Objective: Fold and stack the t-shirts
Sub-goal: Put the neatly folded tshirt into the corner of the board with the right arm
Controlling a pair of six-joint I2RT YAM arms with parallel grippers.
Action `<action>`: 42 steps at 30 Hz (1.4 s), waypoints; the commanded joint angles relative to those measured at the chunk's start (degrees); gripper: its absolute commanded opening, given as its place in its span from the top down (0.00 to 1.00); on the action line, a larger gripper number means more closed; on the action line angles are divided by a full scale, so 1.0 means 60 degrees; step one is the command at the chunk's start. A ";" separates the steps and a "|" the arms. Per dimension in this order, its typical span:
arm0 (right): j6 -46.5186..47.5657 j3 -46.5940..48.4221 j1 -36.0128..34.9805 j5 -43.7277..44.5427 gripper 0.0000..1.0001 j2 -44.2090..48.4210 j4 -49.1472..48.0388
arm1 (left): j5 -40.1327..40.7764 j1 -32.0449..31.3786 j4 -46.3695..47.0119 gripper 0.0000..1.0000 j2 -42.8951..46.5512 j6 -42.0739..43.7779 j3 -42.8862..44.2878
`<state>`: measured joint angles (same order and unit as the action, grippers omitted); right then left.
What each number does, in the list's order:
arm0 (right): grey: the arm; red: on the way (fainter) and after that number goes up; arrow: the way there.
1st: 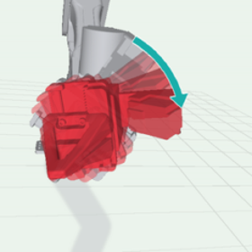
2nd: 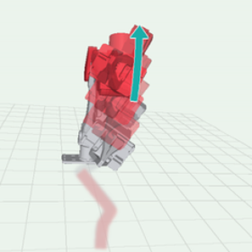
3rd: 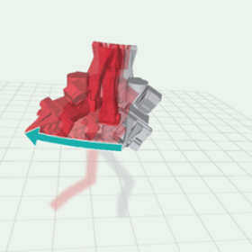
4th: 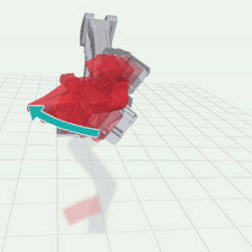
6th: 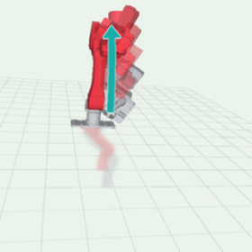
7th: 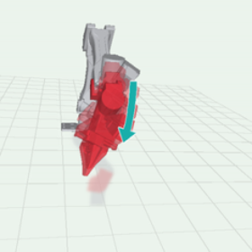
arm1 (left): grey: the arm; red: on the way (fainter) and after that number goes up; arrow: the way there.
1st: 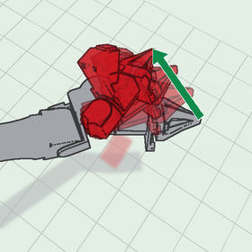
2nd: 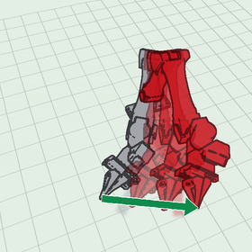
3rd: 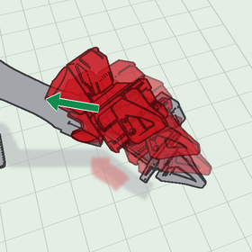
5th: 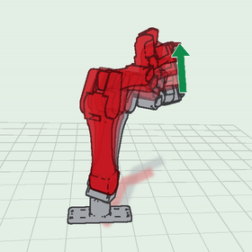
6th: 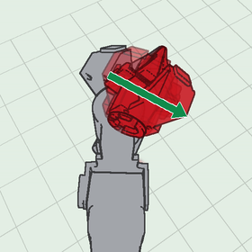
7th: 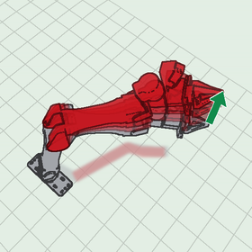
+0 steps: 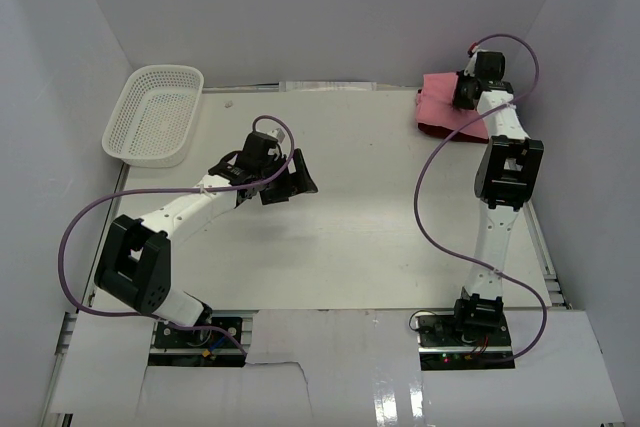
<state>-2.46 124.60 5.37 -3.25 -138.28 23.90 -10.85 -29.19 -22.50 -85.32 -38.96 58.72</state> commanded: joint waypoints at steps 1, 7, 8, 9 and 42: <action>0.0043 0.0999 -0.0147 -0.0512 0.92 0.0617 -0.0030 | 0.0095 0.0031 -0.0044 0.02 0.0523 0.0048 -0.0045; 0.0029 -0.0971 -0.0396 -0.1245 0.91 0.2956 -0.0745 | 0.0402 0.0031 -0.0146 0.02 0.0801 0.0063 -0.0001; 0.0014 -0.1396 -0.0483 -0.1275 0.91 0.3282 -0.0964 | 0.0504 0.0031 -0.0161 0.02 0.0874 0.0092 -0.0001; -0.0058 -0.2227 -0.0528 -0.1391 0.90 0.3634 -0.1082 | 0.0534 0.0031 -0.0190 0.02 0.0977 0.0092 -0.0001; -0.1890 -1.2782 -0.4469 0.2870 0.02 1.7303 0.1040 | 0.3318 0.0148 -0.2519 0.02 0.5811 0.1161 -0.0631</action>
<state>-13.23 47.79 -21.12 11.33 -36.51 26.79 7.94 -28.60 -36.36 -51.92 -33.19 54.63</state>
